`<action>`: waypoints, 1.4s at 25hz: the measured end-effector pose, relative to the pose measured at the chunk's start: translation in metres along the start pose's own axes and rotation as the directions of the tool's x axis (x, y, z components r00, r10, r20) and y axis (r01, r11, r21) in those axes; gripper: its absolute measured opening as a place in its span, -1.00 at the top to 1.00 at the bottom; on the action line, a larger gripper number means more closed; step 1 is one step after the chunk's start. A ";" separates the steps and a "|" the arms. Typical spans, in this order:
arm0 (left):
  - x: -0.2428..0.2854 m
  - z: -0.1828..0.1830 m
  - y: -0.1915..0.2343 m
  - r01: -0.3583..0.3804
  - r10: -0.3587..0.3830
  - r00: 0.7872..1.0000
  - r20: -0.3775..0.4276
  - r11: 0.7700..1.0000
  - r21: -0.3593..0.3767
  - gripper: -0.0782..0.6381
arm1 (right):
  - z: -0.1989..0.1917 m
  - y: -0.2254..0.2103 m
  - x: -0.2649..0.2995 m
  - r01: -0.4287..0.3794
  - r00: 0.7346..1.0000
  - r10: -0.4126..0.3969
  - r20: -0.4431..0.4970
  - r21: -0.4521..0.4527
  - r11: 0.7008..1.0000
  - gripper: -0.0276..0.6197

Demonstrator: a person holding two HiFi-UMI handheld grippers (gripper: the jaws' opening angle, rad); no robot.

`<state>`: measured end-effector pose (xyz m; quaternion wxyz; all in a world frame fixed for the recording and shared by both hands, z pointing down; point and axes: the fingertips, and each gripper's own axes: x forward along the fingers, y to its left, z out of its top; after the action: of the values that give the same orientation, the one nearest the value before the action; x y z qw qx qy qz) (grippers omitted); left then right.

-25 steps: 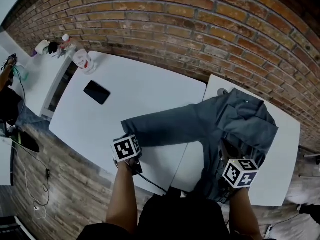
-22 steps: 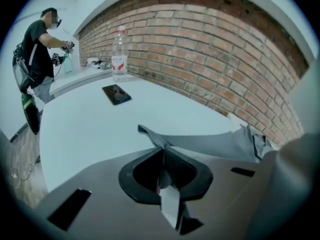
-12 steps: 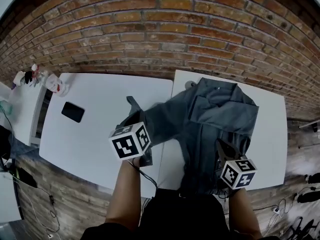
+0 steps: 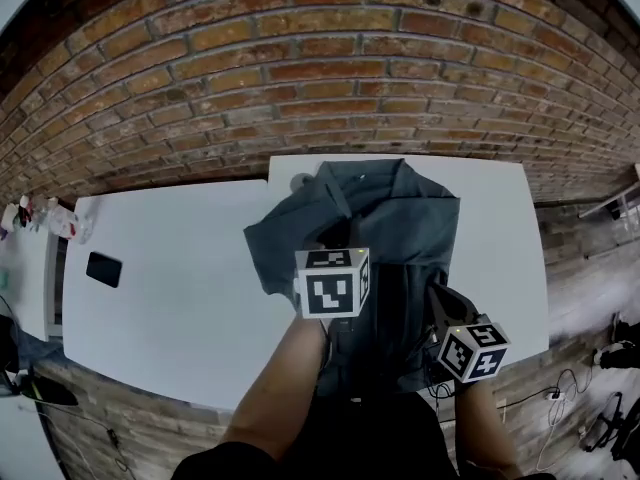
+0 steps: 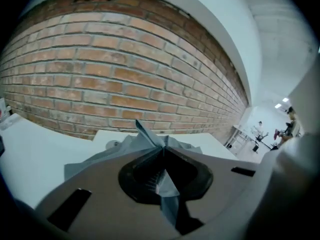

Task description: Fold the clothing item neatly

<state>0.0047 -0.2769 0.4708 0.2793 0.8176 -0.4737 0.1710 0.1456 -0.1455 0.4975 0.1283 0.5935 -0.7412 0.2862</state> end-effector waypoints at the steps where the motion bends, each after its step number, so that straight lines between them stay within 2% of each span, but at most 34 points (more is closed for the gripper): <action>1: 0.012 -0.003 -0.018 0.020 -0.019 1.000 -0.014 1.000 0.019 0.73 | 0.001 -0.010 -0.003 0.007 1.000 -0.007 0.002 0.005 1.000 0.91; 4: 0.046 -0.018 -0.067 0.070 -0.066 0.996 -0.061 0.995 0.070 0.73 | 0.002 -0.044 -0.014 0.034 0.999 -0.034 -0.004 0.025 0.999 0.91; 6: 0.068 -0.032 -0.090 0.078 -0.069 0.993 -0.097 0.992 0.094 0.73 | 0.002 -0.067 -0.021 0.051 0.999 -0.051 -0.010 0.036 0.998 0.91; 9: 0.100 -0.056 -0.105 0.050 -0.025 0.987 -0.158 0.986 0.157 0.73 | 0.006 -0.099 -0.026 0.070 0.997 -0.070 -0.017 0.049 0.996 0.91; 13: 0.123 -0.096 -0.117 0.049 0.034 0.963 -0.266 0.953 0.299 0.73 | 0.006 -0.125 -0.024 0.068 0.997 -0.066 -0.033 0.050 0.996 0.91; 14: 0.126 -0.104 -0.121 0.060 0.035 0.956 -0.290 0.948 0.314 0.73 | 0.006 -0.128 -0.021 0.062 0.997 -0.061 -0.036 0.050 0.997 0.91; 19: 0.131 -0.141 -0.145 0.158 -0.036 0.913 -0.407 0.950 0.269 0.69 | 0.010 -0.128 -0.005 0.024 0.999 -0.022 -0.040 0.046 0.999 0.91; 22: 0.126 -0.140 -0.161 0.222 -0.112 0.913 -0.392 0.943 0.248 0.42 | 0.016 -0.127 0.002 0.014 0.999 -0.012 -0.033 0.037 0.999 0.91; 24: 0.115 -0.127 -0.169 0.246 -0.157 0.925 -0.345 0.941 0.232 0.36 | 0.020 -0.128 0.005 0.012 1.000 -0.011 -0.027 0.030 0.999 0.91; 26: 0.102 -0.112 -0.162 0.216 -0.146 0.946 -0.289 0.949 0.229 0.36 | 0.023 -0.128 0.009 0.005 1.000 -0.004 -0.025 0.017 1.000 0.91; 28: 0.093 -0.106 -0.138 0.157 -0.094 0.960 -0.263 0.960 0.232 0.36 | 0.024 -0.123 0.015 -0.010 1.000 0.010 -0.027 0.003 1.000 0.91; 32: 0.089 -0.114 -0.090 0.092 -0.022 0.953 -0.302 0.971 0.221 0.36 | 0.026 -0.105 0.031 -0.050 0.998 0.049 -0.037 -0.023 0.998 0.91; 35: 0.096 -0.118 -0.077 0.066 0.009 0.947 -0.320 0.973 0.222 0.36 | 0.026 -0.093 0.039 -0.074 0.996 0.073 -0.045 -0.028 0.997 0.91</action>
<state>0.1171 -0.2388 0.5931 0.2582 0.8126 -0.3873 0.3506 0.2282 -0.2041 0.5232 0.1428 0.5573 -0.7638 0.2926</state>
